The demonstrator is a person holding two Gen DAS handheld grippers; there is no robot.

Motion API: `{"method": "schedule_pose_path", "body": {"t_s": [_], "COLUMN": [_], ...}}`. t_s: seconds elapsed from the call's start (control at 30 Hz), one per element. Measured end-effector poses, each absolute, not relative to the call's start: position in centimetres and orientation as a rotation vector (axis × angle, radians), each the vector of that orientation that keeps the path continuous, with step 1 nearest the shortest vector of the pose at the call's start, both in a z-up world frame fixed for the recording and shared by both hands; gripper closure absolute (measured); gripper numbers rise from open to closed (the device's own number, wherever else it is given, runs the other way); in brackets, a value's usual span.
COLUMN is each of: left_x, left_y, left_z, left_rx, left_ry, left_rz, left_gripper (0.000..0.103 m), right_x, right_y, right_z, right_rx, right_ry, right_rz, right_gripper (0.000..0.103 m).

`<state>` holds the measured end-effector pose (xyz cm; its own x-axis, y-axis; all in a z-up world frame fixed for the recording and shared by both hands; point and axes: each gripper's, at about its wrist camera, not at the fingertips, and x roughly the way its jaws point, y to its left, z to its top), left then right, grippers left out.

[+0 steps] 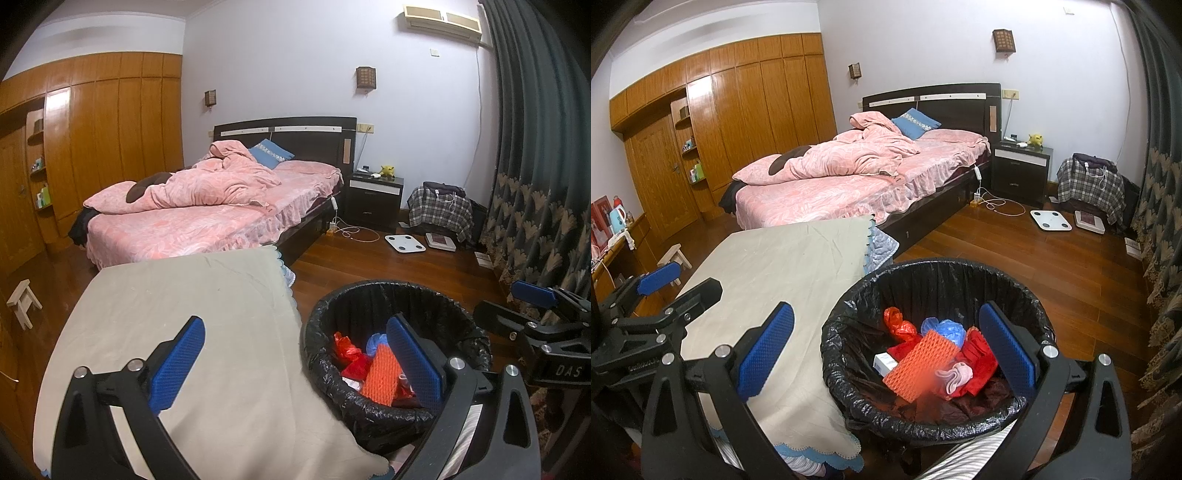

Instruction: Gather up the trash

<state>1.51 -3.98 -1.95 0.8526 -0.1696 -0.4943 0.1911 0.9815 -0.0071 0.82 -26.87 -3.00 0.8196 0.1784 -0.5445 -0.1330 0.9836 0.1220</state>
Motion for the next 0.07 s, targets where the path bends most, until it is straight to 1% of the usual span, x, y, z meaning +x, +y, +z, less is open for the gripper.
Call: {"method": "schedule_pose_path", "body": {"t_s": [0.07], "left_x": [1.52], "left_y": [-4.13], "left_z": [-1.89], "left_rx": [0.045], "left_ry": [0.516], "left_rz": [-0.189], "left_gripper": [0.006], "right_x": [0.82], "right_y": [-26.86], "right_z": [-2.99], "right_rx": [0.079], "right_ry": [0.587], "right_rz": [0.166], "right_gripper": [0.005]}}
